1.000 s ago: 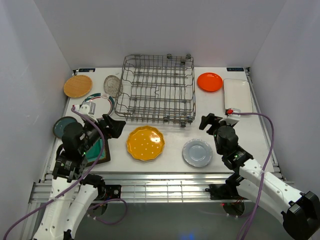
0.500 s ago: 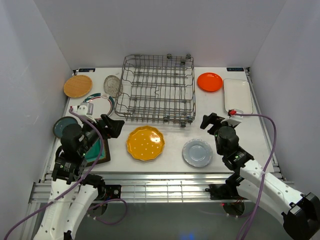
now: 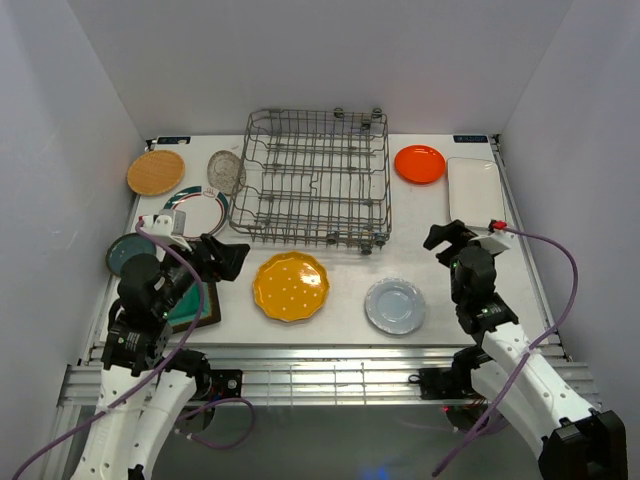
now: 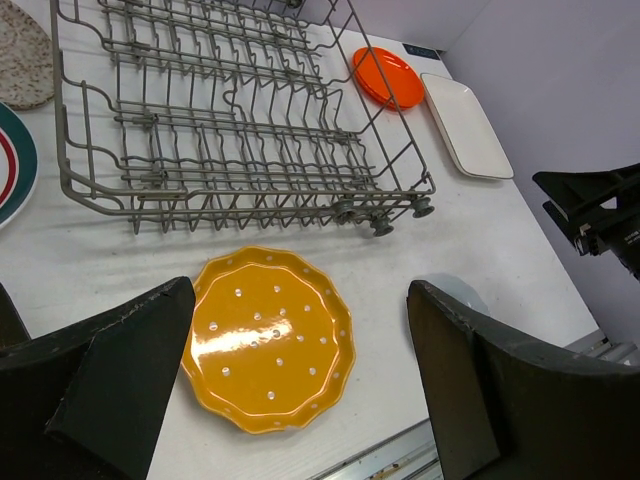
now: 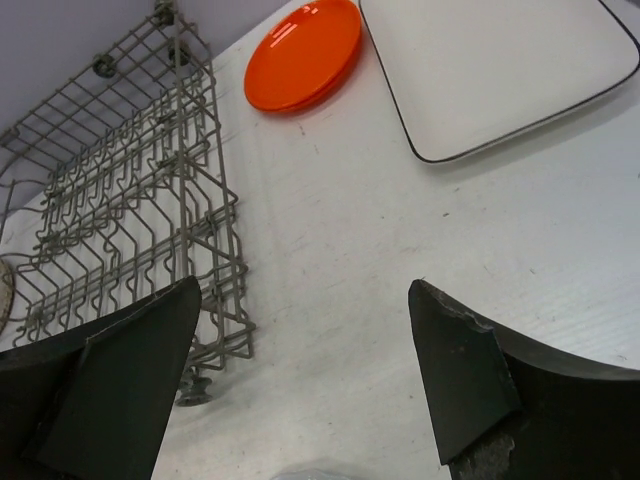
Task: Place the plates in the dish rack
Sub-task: Pick up the plate from the corner of the board.
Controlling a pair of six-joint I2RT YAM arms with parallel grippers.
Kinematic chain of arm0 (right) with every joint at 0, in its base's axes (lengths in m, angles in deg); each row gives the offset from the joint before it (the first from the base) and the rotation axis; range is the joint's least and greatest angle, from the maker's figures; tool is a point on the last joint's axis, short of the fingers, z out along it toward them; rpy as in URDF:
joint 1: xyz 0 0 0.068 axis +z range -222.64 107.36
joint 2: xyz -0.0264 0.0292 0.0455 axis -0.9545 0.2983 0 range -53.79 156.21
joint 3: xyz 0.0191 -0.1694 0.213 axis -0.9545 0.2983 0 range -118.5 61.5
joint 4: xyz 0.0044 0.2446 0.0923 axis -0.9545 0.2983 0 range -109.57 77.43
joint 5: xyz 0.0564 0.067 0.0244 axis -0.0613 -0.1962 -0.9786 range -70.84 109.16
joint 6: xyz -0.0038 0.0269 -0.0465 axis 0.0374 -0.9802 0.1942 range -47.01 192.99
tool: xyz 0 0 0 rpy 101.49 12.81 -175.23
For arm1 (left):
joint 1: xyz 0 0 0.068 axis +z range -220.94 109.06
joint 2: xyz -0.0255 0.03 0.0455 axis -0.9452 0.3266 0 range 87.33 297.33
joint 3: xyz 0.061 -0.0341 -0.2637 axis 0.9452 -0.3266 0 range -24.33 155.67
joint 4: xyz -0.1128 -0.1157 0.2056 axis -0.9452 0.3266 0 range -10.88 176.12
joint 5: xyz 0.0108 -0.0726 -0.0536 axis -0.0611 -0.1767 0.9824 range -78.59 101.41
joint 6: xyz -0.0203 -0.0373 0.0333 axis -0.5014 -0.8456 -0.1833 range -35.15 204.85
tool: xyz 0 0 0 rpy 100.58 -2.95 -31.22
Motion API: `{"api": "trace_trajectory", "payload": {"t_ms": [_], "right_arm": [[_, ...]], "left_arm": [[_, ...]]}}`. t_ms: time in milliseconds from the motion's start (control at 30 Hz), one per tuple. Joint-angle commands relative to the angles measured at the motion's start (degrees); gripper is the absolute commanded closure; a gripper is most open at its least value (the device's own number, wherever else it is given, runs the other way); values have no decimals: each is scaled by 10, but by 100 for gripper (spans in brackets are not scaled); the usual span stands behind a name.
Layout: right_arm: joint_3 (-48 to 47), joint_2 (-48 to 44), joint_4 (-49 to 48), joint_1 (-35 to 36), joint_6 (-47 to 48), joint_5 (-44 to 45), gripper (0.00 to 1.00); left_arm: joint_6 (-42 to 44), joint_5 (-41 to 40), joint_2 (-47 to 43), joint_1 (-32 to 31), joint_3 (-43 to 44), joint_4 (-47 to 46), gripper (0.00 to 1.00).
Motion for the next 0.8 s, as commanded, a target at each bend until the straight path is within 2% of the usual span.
{"api": "trace_trajectory", "payload": {"t_ms": [0, 67, 200, 433, 767], "right_arm": [[-14, 21, 28, -81, -57, -94, 10], [-15, 49, 28, -119, -75, -164, 10], [-24, 110, 12, -200, -115, -241, 6], [-42, 176, -28, -236, -165, -256, 4], [-65, 247, -48, -267, -245, -249, 4]], "left_arm": [[4, 9, 2, 1, 2, -2, 2], [3, 7, 0, 1, 3, -1, 2], [3, 0, -9, 1, 5, 3, 2], [9, 27, -13, 1, -3, -7, 2], [4, 15, -15, 1, -4, -7, 2]]}}
